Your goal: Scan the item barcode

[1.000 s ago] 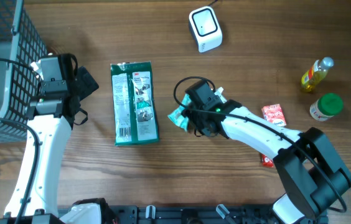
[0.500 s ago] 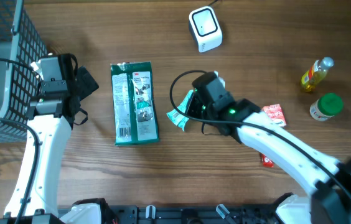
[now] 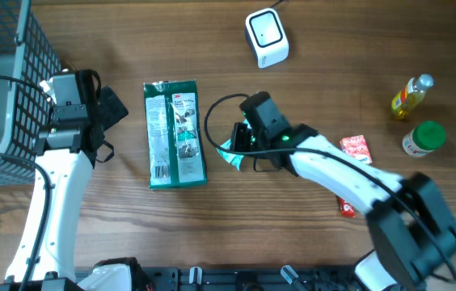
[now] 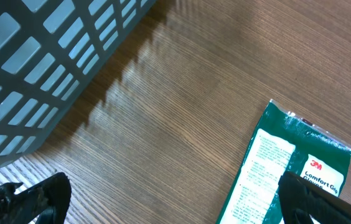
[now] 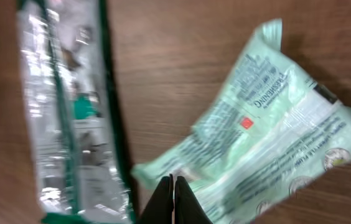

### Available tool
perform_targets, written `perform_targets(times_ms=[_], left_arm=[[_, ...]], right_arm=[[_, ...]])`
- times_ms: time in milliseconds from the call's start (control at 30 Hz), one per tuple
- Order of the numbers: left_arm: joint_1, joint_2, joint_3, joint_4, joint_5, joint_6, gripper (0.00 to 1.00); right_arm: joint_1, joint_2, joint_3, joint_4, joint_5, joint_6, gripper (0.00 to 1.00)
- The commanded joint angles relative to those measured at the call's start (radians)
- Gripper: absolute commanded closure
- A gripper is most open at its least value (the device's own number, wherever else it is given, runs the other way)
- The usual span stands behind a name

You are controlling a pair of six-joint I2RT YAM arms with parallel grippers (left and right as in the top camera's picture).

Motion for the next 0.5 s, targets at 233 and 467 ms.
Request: perform_targets(times_ms=[233, 467], left_arm=[[0.006, -0.005, 0.008, 0.0, -0.013, 0.012, 0.0], [0.006, -0.005, 0.008, 0.0, -0.013, 0.012, 0.0]], right_arm=[[-0.004, 0.19, 0.01, 0.081, -0.081, -0.105, 0.96], [-0.005, 0.084, 0.011, 0.14, -0.157, -0.195, 0.96]])
